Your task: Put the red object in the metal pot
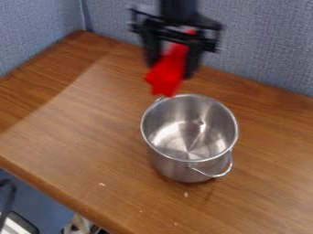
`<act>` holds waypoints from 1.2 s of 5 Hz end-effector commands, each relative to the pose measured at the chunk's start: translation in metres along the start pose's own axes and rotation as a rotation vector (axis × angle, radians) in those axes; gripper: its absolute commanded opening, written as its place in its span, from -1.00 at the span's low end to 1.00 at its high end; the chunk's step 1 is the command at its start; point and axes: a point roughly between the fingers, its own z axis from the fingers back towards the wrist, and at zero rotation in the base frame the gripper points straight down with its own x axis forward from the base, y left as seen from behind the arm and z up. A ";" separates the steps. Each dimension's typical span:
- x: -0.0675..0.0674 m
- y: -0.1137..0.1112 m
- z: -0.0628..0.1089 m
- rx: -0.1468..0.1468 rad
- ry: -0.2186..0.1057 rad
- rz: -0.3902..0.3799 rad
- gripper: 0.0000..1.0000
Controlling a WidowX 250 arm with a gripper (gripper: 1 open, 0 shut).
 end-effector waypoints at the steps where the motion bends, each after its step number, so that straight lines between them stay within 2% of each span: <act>1: 0.001 -0.030 0.002 0.007 -0.031 -0.063 -1.00; 2: -0.009 -0.041 -0.009 0.008 -0.024 -0.089 -1.00; 4: -0.018 -0.036 -0.023 -0.003 -0.021 -0.078 -1.00; 5: -0.018 -0.032 -0.020 -0.005 -0.034 -0.079 1.00; 6: -0.017 -0.030 -0.017 -0.022 -0.051 -0.081 1.00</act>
